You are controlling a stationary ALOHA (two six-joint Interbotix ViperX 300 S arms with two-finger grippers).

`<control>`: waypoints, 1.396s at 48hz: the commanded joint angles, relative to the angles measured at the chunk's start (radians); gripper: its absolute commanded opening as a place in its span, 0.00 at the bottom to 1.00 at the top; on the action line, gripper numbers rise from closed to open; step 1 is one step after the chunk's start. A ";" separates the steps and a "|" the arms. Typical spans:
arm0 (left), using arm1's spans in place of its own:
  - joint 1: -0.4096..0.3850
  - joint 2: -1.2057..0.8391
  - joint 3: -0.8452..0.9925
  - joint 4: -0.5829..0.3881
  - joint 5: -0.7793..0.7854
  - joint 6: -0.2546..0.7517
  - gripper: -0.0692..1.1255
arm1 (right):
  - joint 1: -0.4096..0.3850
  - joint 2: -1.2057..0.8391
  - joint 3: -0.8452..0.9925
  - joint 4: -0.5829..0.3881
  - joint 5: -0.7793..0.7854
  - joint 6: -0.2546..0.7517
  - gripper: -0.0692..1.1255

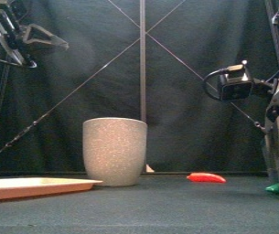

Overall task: Pick the green pepper then place it on the pink plate
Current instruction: Place green pepper on the pink plate

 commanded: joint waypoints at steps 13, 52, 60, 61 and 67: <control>0.002 0.002 -0.014 -0.002 -0.006 0.002 0.17 | 0.006 -0.032 -0.161 -0.037 0.051 -0.005 0.60; 0.012 0.002 0.009 0.002 -0.018 0.003 0.17 | -0.121 0.181 -0.612 -0.210 0.078 -0.015 0.56; 0.023 0.002 0.009 0.002 -0.015 0.003 0.17 | -0.120 0.304 -0.781 -0.258 0.078 -0.011 0.56; 0.025 0.002 0.011 0.002 -0.015 0.005 0.17 | -0.121 0.321 -0.804 -0.264 0.078 -0.012 0.56; 0.032 0.002 0.017 0.003 -0.015 0.003 0.17 | -0.123 0.417 -0.956 -0.291 0.104 -0.014 0.56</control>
